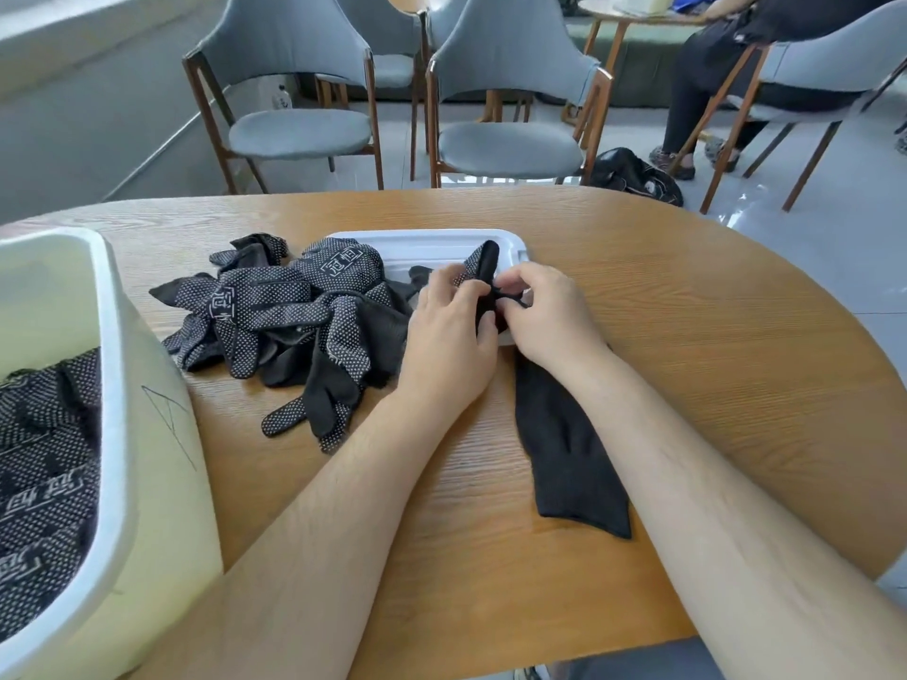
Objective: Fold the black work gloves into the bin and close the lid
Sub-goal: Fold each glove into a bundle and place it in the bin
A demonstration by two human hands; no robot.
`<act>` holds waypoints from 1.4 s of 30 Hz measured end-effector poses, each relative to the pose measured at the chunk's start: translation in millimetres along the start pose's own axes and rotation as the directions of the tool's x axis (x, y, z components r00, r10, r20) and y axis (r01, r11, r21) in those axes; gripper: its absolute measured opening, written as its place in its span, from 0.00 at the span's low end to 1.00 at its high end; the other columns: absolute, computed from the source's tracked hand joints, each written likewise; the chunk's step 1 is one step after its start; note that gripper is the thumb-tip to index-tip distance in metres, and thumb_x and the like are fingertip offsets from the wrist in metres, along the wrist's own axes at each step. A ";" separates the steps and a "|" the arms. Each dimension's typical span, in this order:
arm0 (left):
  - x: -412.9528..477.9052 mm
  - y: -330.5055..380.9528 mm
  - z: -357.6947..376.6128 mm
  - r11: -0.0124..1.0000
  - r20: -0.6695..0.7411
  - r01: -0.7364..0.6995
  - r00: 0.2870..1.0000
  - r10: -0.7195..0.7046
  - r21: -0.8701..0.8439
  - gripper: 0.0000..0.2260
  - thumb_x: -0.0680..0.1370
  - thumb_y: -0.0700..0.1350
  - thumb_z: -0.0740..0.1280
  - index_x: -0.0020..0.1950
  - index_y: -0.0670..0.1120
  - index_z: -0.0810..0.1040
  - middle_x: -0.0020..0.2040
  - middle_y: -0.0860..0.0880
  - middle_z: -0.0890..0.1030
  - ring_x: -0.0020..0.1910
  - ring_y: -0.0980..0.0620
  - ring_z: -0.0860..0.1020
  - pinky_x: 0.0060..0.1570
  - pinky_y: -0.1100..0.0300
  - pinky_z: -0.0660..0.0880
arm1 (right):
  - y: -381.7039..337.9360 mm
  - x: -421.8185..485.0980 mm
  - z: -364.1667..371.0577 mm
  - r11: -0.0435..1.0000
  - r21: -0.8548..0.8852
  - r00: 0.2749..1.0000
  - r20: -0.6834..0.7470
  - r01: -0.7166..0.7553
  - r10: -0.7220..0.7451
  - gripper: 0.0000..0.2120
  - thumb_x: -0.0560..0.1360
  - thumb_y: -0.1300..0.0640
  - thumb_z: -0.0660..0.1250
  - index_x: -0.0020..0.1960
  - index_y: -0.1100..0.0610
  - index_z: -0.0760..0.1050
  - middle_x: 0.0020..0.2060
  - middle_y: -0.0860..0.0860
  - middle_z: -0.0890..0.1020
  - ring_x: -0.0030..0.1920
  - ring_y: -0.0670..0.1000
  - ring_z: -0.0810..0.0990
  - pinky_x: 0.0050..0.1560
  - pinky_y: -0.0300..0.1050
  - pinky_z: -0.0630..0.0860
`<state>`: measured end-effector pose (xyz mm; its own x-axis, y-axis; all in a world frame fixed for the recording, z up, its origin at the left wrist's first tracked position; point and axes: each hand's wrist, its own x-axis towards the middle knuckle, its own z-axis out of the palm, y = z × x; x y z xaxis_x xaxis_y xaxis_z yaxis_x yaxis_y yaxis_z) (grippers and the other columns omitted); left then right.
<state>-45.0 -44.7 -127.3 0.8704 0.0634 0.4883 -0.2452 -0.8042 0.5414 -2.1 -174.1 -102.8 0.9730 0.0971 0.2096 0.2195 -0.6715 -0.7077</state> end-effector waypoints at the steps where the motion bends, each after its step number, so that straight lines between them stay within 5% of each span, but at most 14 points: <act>1: 0.9 0.0 -2.1 1.000 -0.037 -0.004 0.999 0.004 0.003 0.15 0.75 0.42 0.67 0.62 0.42 0.79 0.69 0.40 0.73 0.64 0.38 0.73 0.66 0.45 0.69 | -1.5 -1.1 -2.0 0.999 0.041 1.000 -0.017 -0.007 0.008 0.10 0.78 0.61 0.69 0.56 0.50 0.82 0.52 0.45 0.83 0.48 0.45 0.77 0.51 0.38 0.72; 6: 8.0 1.5 -18.5 0.998 -0.180 -0.052 0.983 0.044 -0.042 0.17 0.78 0.43 0.67 0.67 0.44 0.76 0.73 0.43 0.70 0.70 0.42 0.70 0.68 0.52 0.65 | -10.4 -9.8 -24.1 0.987 0.142 0.991 -0.116 0.080 -0.063 0.08 0.79 0.58 0.68 0.54 0.47 0.82 0.49 0.38 0.84 0.50 0.39 0.80 0.56 0.39 0.76; 13: 12.1 15.3 -38.2 0.916 -0.179 0.018 0.979 -0.098 -0.400 0.14 0.83 0.48 0.64 0.68 0.47 0.74 0.72 0.52 0.71 0.74 0.58 0.67 0.72 0.60 0.63 | -27.3 -22.1 -62.7 0.938 0.266 0.972 -0.130 0.223 -0.194 0.15 0.79 0.65 0.68 0.53 0.44 0.80 0.47 0.42 0.85 0.55 0.42 0.82 0.61 0.44 0.78; 18: 9.8 30.6 -51.3 0.695 0.109 0.194 0.980 -0.165 -0.692 0.11 0.82 0.44 0.68 0.64 0.48 0.75 0.54 0.48 0.83 0.51 0.58 0.81 0.53 0.61 0.77 | -40.4 -31.5 -81.6 0.890 0.355 0.957 -0.164 0.285 -0.241 0.14 0.77 0.69 0.68 0.55 0.52 0.81 0.49 0.46 0.85 0.56 0.44 0.84 0.63 0.47 0.79; 21: 6.8 38.7 -56.6 0.591 0.201 0.247 0.969 -0.143 -0.768 0.05 0.80 0.35 0.68 0.56 0.40 0.78 0.42 0.49 0.82 0.35 0.60 0.80 0.36 0.69 0.74 | -43.0 -35.2 -87.9 0.878 0.391 0.959 -0.170 0.275 -0.225 0.15 0.77 0.68 0.68 0.57 0.50 0.79 0.53 0.49 0.85 0.54 0.48 0.85 0.57 0.52 0.83; 26: 2.8 44.2 -61.1 0.523 0.225 0.237 0.970 -0.087 -0.819 0.06 0.80 0.36 0.68 0.56 0.42 0.78 0.45 0.48 0.83 0.43 0.53 0.83 0.42 0.57 0.81 | -38.3 -41.6 -96.3 0.873 0.438 0.973 -0.172 0.213 -0.152 0.19 0.77 0.66 0.72 0.64 0.52 0.75 0.55 0.50 0.83 0.54 0.47 0.85 0.56 0.51 0.83; 29: 2.4 52.4 -63.0 0.533 0.207 0.204 0.977 -0.056 -0.821 0.06 0.81 0.41 0.69 0.58 0.46 0.79 0.48 0.44 0.82 0.45 0.52 0.82 0.44 0.58 0.80 | -37.7 -46.9 -102.1 0.870 0.465 0.985 -0.129 0.163 -0.115 0.20 0.76 0.66 0.74 0.64 0.53 0.75 0.51 0.49 0.85 0.51 0.48 0.87 0.52 0.50 0.85; 32: 5.1 60.5 -66.5 0.615 0.146 0.109 0.989 0.009 -0.781 0.06 0.80 0.45 0.70 0.57 0.50 0.80 0.50 0.48 0.83 0.50 0.52 0.80 0.51 0.46 0.80 | -38.3 -54.5 -110.4 0.870 0.470 0.988 -0.108 0.150 -0.112 0.19 0.75 0.64 0.75 0.63 0.54 0.77 0.50 0.50 0.87 0.51 0.49 0.87 0.52 0.49 0.84; 37: 11.3 74.5 -70.3 0.690 0.131 0.094 0.991 0.002 -0.718 0.05 0.79 0.44 0.71 0.51 0.42 0.81 0.46 0.43 0.83 0.46 0.50 0.80 0.50 0.44 0.77 | -31.8 -69.3 -126.1 0.846 0.521 0.993 -0.049 0.117 -0.107 0.16 0.76 0.61 0.75 0.63 0.54 0.80 0.51 0.52 0.88 0.54 0.52 0.86 0.57 0.51 0.83; 42: 10.7 89.6 -80.8 0.693 0.172 0.117 0.985 0.010 -0.711 0.03 0.81 0.40 0.69 0.47 0.46 0.79 0.37 0.58 0.83 0.38 0.63 0.80 0.40 0.70 0.74 | -14.5 -86.7 -138.5 0.863 0.498 0.996 -0.072 0.082 -0.053 0.04 0.78 0.58 0.73 0.52 0.53 0.84 0.42 0.42 0.88 0.45 0.40 0.85 0.48 0.33 0.78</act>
<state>-92.2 -68.3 -18.3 0.9283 -0.0474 0.3687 -0.3717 -0.1296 0.9192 -99.6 -274.5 -17.3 0.9523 0.0798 0.2947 0.3050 -0.2059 -0.9298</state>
